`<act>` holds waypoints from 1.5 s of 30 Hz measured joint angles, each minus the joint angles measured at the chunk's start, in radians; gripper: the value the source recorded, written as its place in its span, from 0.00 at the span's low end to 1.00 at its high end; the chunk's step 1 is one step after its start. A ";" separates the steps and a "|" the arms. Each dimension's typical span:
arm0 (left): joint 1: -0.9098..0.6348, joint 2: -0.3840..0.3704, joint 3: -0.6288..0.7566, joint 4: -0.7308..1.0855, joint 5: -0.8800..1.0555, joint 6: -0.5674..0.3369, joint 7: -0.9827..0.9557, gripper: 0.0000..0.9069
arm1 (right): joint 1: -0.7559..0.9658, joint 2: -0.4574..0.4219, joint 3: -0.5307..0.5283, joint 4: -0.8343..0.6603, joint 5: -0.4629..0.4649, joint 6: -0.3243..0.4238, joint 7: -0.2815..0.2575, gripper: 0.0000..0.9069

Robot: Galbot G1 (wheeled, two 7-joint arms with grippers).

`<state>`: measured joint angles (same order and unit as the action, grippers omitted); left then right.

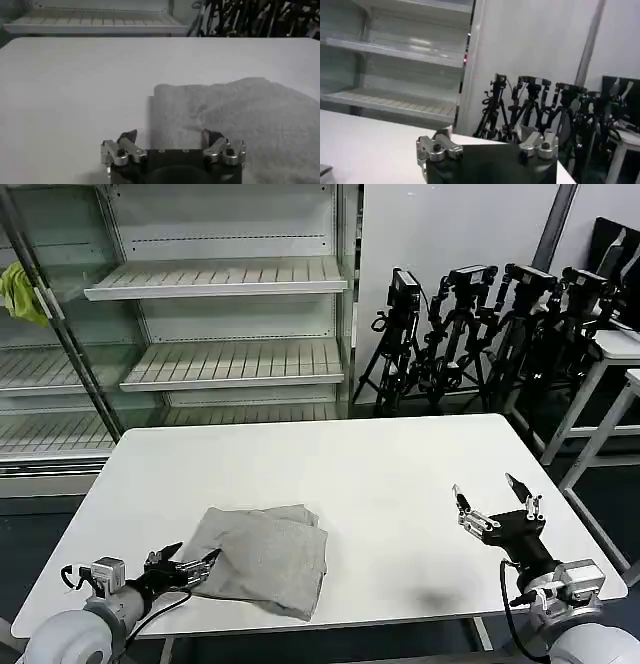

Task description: Fold and organize the clothes.

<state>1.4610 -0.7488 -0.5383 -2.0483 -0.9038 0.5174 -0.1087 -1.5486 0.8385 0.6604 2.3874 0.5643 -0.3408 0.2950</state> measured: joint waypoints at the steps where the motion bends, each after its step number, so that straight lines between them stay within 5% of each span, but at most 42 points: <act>1: -0.001 -0.002 0.001 0.002 0.001 -0.001 0.002 0.04 | -0.001 0.001 0.000 0.001 0.000 0.000 0.000 1.00; 28: 0.027 -0.010 -0.046 -0.027 0.008 -0.010 0.014 0.04 | 0.000 -0.010 0.015 0.020 0.009 0.006 -0.001 1.00; 45: 0.077 0.074 -0.264 -0.029 0.003 0.014 -0.025 0.04 | 0.061 -0.040 -0.017 -0.012 0.033 0.025 -0.022 1.00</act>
<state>1.5383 -0.6752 -0.8019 -2.0772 -0.9013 0.5310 -0.1336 -1.4877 0.7986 0.6437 2.3752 0.5973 -0.3161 0.2728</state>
